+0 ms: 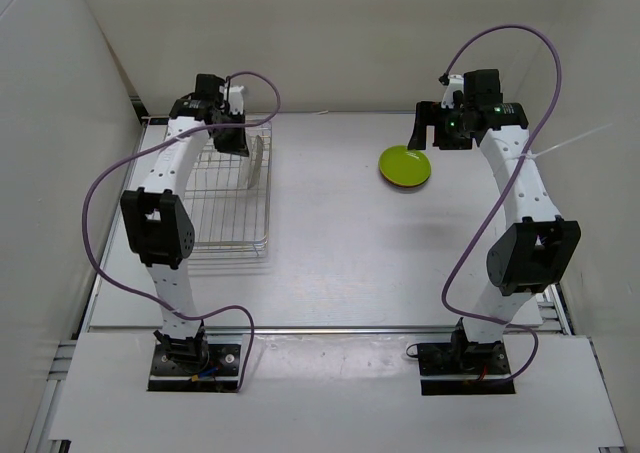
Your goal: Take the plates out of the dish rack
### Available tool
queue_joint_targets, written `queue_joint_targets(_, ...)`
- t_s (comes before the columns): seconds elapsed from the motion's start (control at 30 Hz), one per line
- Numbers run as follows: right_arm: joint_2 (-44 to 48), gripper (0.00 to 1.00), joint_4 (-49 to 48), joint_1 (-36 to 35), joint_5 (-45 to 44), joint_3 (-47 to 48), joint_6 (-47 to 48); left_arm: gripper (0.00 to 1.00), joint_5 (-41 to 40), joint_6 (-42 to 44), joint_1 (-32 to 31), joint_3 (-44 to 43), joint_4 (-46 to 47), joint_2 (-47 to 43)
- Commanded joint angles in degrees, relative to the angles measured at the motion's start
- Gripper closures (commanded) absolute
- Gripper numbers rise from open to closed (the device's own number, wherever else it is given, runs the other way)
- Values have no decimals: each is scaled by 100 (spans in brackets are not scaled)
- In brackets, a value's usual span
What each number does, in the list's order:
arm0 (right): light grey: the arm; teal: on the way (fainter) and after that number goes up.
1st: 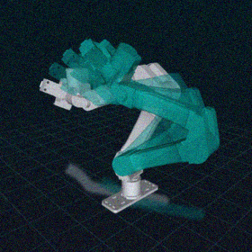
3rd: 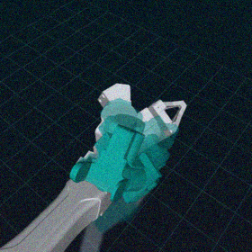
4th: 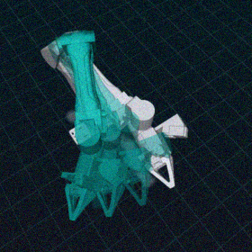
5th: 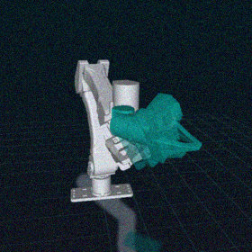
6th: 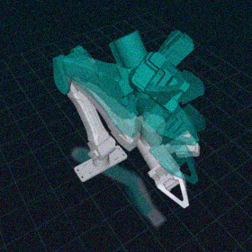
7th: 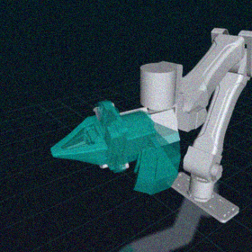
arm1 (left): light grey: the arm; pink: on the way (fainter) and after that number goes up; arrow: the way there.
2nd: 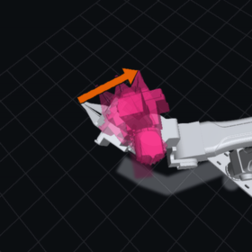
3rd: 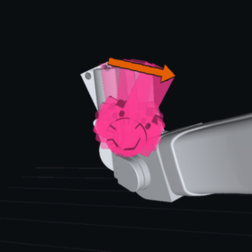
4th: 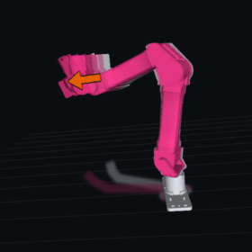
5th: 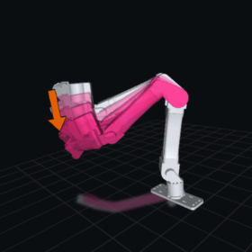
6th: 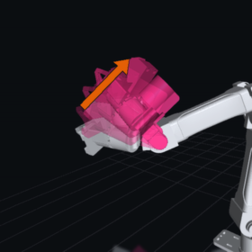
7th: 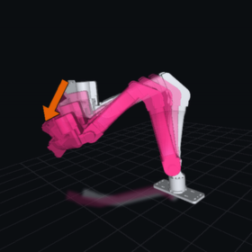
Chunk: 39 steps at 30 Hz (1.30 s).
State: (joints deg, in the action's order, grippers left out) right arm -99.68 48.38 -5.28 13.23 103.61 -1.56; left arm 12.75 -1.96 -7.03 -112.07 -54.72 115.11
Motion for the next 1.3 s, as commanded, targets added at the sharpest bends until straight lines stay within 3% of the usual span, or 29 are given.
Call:
queue_joint_targets(0.0,291,5,14,1,39,89,-55,89,43,55,35,-553,-522,-444)
queue_joint_targets(0.37,344,5,66,1,39,150,-55,89,553,871,-18,-325,-1040,-1587)
queue_joint_targets(0.6,344,5,128,1,214,265,-55,89,88,1434,-676,-720,-1568,-1702)
queue_joint_targets(0.67,344,5,181,1,398,335,-2,89,-412,1653,-1089,-781,-1621,-1702)
queue_joint_targets(0.7,344,5,233,1,521,387,-2,89,-1049,1715,-1290,-781,-1621,-1702)
queue_joint_targets(0.77,344,5,312,1,1168,440,68,89,-1685,1943,-2054,-712,-1525,-1702)
queue_joint_targets(0.8,344,5,312,1,1460,588,68,89,-2628,2188,-2379,-450,-1394,-1755)
queue_joint_targets(0.83,292,4,382,1,1767,642,68,89,-3055,2373,-3044,-238,-1244,-1807)
queue_joint_targets(0.9,291,4,383,1,2260,748,68,89,-4509,3126,-3706,724,-394,-2088)
queue_joint_targets(0.97,343,1,383,1,2535,818,-19,89,-5262,3778,-4539,1395,239,-2360)
queue_joint_targets(1.0,344,1,304,1,2535,818,-19,89,-5918,4156,-4788,1738,999,-2431)
queue_joint_targets(1.03,413,1,304,1,2535,818,-72,89,-6177,4847,-5034,2272,1268,-2484)
queue_joint_targets(1.13,476,1,181,1,2693,818,-125,89,-6636,5677,-5747,2751,2138,-2564)
queue_joint_targets(1.27,423,1,181,-52,2755,766,-126,89,-6917,6110,-6284,2805,2648,-2424)
